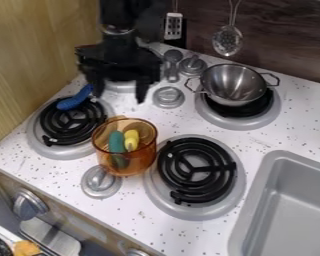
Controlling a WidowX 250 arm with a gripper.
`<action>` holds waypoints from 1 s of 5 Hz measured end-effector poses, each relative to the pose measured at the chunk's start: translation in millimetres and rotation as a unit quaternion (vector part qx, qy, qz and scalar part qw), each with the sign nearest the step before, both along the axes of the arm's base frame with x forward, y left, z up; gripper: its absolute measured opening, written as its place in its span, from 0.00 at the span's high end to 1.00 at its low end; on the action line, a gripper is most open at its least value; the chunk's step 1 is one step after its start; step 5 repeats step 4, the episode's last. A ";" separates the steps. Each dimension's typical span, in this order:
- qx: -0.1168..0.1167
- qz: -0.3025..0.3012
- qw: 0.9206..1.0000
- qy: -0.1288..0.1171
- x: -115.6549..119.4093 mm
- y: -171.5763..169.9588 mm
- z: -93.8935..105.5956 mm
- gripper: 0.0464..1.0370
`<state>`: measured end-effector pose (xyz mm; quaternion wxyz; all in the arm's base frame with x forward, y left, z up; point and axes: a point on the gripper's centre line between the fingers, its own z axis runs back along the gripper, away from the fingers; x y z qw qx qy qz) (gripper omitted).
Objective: Put the knife to jar
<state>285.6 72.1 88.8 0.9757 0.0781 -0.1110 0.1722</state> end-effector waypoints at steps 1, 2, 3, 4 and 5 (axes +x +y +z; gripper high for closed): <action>0.008 -0.053 0.999 -0.005 14.4 17.8 0.2 0.04; 0.009 -0.094 0.995 -0.011 40.0 23.2 1.5 0.04; 0.003 -0.110 0.994 -0.017 57.1 6.9 0.2 0.04; -0.005 -0.120 0.993 -0.022 70.4 -23.0 -2.6 0.04; -0.005 -0.120 0.993 -0.022 70.4 -23.0 -2.6 0.04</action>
